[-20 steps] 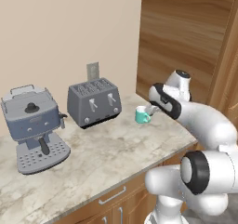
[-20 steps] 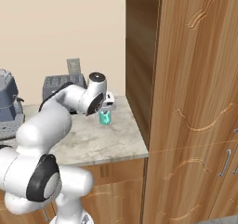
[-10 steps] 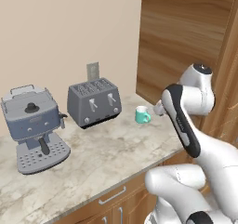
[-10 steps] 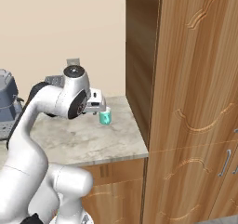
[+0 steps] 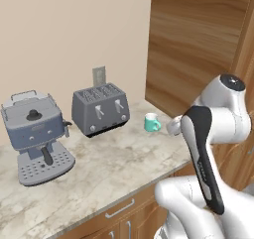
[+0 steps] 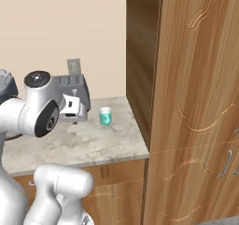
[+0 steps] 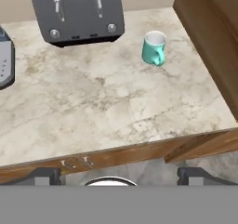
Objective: Clear the mugs and bowl far away from the sink.
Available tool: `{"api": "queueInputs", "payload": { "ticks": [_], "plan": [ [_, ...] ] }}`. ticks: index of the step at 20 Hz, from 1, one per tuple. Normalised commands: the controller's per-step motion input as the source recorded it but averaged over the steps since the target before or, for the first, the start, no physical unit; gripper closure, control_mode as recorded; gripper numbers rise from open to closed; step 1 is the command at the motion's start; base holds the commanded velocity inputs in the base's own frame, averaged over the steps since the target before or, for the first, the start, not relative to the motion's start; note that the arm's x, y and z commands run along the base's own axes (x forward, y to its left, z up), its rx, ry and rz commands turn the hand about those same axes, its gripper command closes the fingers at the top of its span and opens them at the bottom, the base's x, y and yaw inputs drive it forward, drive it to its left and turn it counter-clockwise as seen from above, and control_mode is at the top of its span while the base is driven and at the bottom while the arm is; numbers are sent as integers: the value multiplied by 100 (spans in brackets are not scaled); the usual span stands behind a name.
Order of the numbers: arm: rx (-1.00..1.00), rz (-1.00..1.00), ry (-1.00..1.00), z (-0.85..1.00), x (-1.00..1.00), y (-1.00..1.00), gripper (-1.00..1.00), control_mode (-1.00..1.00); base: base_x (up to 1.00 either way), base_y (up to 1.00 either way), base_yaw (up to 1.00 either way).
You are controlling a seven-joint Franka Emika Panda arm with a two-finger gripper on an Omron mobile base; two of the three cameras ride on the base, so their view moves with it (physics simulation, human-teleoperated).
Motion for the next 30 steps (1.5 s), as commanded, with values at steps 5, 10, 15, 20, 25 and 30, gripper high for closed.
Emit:
{"api": "queueInputs", "payload": {
  "ticks": [5,10,15,20,25,30],
  "plan": [
    [-1,0,-2,66,-64,11,-100,-100,0,0,0],
    [0,0,-6,78,-65,0,-100,-100,0,0,0],
    [-1,-4,-1,42,-37,0,-100,-100,0,0,0],
    [0,-12,0,13,-27,5,-100,-100,0,0,0],
    [0,-4,0,5,-22,19,-100,100,-24,34,0],
    [0,0,0,0,0,0,-100,100,-95,100,15]
  ]
}}
